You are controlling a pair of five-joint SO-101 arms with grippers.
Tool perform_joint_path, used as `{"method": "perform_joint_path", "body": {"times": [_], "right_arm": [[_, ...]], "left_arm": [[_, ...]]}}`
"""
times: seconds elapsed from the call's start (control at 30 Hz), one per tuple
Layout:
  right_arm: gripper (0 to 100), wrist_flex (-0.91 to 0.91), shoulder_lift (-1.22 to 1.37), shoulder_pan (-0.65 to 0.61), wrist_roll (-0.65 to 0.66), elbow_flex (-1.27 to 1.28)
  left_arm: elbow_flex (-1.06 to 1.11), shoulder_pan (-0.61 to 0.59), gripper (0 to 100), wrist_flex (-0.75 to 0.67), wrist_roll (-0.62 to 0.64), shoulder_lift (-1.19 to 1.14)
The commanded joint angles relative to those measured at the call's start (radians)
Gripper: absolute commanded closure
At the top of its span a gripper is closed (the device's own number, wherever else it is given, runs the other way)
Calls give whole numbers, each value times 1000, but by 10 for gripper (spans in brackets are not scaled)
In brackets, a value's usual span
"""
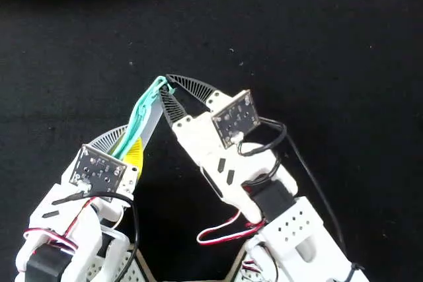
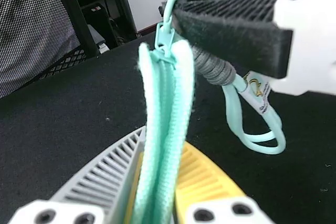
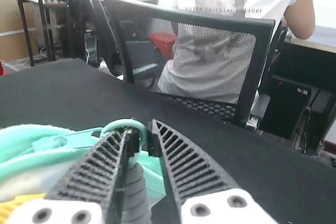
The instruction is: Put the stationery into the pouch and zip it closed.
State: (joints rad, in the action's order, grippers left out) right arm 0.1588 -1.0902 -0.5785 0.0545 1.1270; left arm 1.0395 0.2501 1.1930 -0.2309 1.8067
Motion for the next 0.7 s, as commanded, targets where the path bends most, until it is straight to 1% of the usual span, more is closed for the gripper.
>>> {"method": "perform_joint_path", "body": {"times": [0.0, 0.13, 0.4, 0.5, 0.67], "right_arm": [[986, -43, 12, 98, 0, -2], [986, -49, 13, 158, 0, -13], [986, -49, 38, 166, 0, -18], [986, -52, 127, 166, 2, -45], [986, -153, 337, 167, 2, -93]], "left_arm": [[-21, 5, 971, -11, 0, 12], [-21, 7, 971, -11, 0, 12], [-21, 7, 971, -12, 0, 12], [-21, 7, 971, -12, 0, 12], [-21, 7, 971, -11, 0, 12]]}}
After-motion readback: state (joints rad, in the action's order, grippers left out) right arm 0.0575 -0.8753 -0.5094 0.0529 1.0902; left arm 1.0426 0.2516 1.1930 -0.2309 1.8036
